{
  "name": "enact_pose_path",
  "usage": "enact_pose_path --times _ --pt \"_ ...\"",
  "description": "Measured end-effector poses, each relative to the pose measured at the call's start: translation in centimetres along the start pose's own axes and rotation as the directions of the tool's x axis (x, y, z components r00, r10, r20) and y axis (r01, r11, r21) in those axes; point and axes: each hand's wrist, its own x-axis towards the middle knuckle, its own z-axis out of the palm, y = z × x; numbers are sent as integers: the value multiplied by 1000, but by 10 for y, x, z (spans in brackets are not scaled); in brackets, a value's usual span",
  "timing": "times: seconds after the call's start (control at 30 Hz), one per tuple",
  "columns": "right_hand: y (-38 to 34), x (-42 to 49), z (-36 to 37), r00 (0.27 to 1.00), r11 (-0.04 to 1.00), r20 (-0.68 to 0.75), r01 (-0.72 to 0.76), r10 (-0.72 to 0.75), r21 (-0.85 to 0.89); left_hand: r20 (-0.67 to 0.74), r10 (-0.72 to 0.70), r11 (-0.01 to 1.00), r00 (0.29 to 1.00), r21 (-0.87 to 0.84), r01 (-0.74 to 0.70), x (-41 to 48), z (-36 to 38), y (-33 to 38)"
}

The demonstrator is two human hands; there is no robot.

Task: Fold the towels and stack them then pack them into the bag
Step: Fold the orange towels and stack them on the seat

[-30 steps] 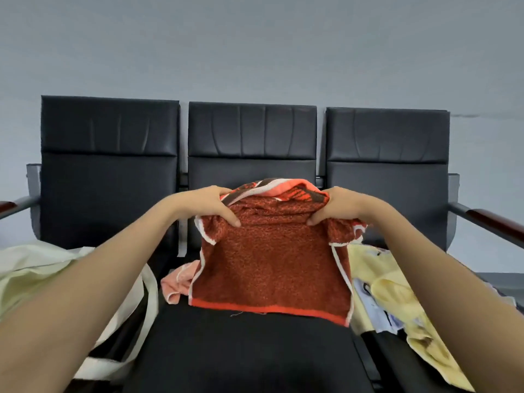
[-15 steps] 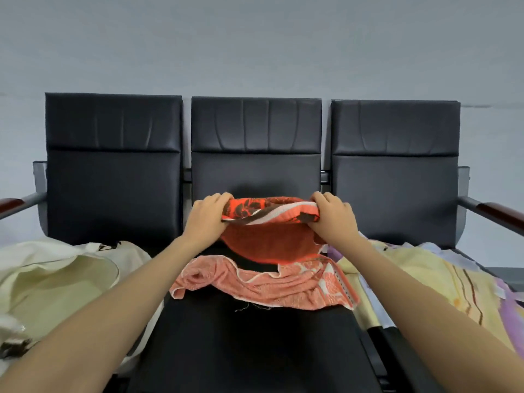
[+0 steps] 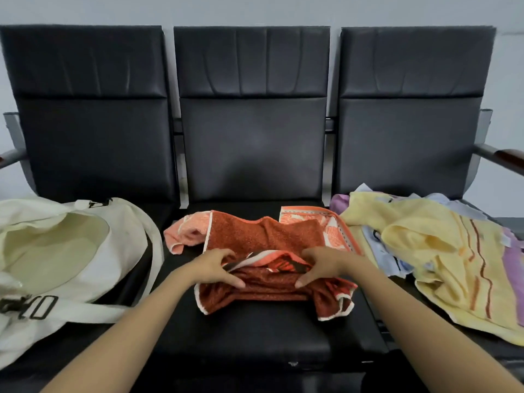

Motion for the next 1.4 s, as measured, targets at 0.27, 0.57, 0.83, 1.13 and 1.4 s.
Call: enact_pose_path --times 0.27,0.57,0.83,1.13,1.4 --pt "7 12 5 977 979 -207 89 -51 182 -337 188 981 923 26 -191 4 23 17" --pt "0 33 -5 994 999 -104 36 -38 -16 -376 219 961 900 244 -132 35 28 41" --pt "-13 39 9 822 979 -531 182 -205 -96 -397 305 908 866 397 -137 55 34 38" --pt "8 21 -14 703 951 -645 269 -300 -149 -621 37 996 783 -45 -83 41 -12 7" --pt "30 27 -11 852 956 -502 3 151 293 -660 -231 890 715 -441 -119 41 -15 7"
